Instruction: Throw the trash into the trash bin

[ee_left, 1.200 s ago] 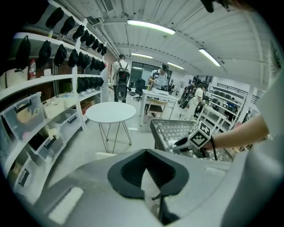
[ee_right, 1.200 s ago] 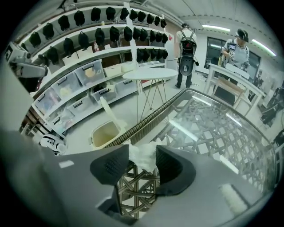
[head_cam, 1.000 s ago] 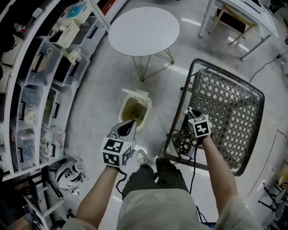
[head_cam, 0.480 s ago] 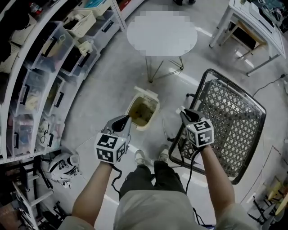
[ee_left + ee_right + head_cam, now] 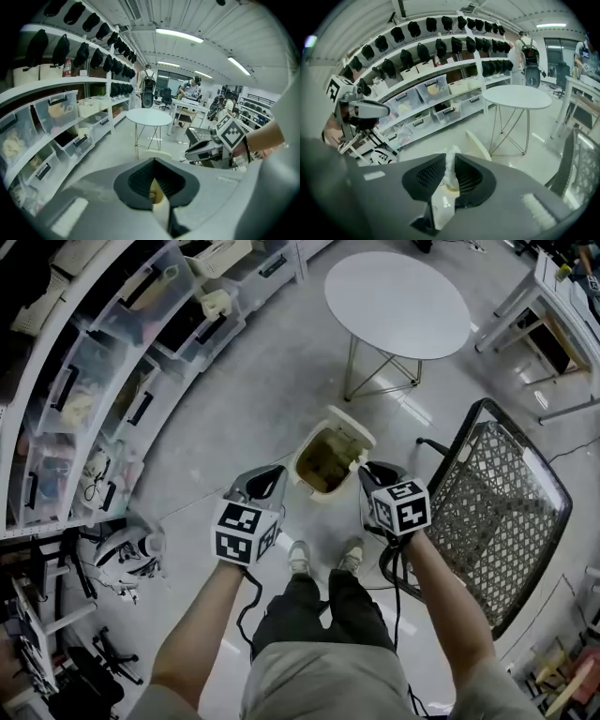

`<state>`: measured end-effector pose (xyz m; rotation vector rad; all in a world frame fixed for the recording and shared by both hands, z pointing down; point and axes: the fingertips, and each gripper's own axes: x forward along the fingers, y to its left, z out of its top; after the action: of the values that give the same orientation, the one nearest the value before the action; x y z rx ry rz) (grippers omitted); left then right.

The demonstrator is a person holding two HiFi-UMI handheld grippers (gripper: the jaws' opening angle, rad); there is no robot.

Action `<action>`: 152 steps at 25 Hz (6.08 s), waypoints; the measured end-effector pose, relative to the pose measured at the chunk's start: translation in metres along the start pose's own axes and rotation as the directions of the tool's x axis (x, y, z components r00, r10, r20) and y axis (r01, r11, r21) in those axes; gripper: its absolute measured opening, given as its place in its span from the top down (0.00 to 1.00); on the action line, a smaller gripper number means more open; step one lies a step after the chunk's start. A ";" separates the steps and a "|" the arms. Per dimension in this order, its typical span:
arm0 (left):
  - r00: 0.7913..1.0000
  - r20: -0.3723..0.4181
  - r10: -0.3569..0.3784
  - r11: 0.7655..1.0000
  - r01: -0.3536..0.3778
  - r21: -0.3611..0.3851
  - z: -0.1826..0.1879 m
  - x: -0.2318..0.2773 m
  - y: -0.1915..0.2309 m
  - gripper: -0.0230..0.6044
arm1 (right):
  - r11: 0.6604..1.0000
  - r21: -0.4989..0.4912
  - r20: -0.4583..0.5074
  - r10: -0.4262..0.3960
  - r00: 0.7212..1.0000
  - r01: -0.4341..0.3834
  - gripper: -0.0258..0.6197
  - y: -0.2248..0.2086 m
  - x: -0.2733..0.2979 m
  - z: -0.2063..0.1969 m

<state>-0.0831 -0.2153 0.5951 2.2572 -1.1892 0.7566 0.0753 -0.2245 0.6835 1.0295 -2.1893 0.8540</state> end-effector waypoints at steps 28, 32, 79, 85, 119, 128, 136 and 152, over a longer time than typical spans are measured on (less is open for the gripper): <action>0.994 -0.108 -0.035 0.981 0.013 -0.194 -0.192 0.099 0.077 0.96 | 0.995 0.047 -0.181 -0.073 0.981 0.083 0.68 -0.028 0.215 -0.135; 0.993 -0.112 -0.049 0.984 0.029 -0.178 -0.186 0.090 0.074 0.96 | 0.994 0.061 -0.164 -0.078 0.983 0.089 0.66 -0.025 0.199 -0.127; 0.887 0.446 -0.119 0.938 -0.047 0.343 0.179 -0.280 -0.101 0.96 | 0.958 -0.179 0.714 -0.031 0.700 0.225 0.58 0.212 -0.392 0.180; 0.881 0.457 -0.124 0.937 -0.047 0.345 0.181 -0.289 -0.114 0.96 | 0.954 -0.165 0.721 -0.056 0.690 0.250 0.58 0.206 -0.408 0.175; 0.877 0.023 -0.479 0.751 0.396 0.529 0.121 -0.077 -0.307 0.96 | 0.945 0.168 0.218 -0.312 0.925 0.280 0.48 -0.027 -0.366 -0.076; 0.857 -0.145 -0.494 0.742 0.502 0.444 0.055 -0.015 -0.342 0.96 | 0.936 0.227 -0.015 -0.271 0.962 0.268 0.44 -0.059 -0.313 -0.197; 0.830 -0.287 -0.478 0.722 0.557 0.410 0.003 0.017 -0.351 0.96 | 0.952 0.156 -0.178 -0.235 0.956 0.263 0.39 -0.068 -0.280 -0.266; 0.816 -0.375 -0.440 0.761 0.560 0.327 -0.042 0.035 -0.331 0.96 | 0.957 -0.168 -0.387 -0.283 0.877 0.235 0.39 -0.079 -0.245 -0.320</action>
<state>0.2027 -0.0406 0.5987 2.5323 -0.2491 1.1342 0.3428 0.0828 0.7369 0.9596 -1.6836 0.7298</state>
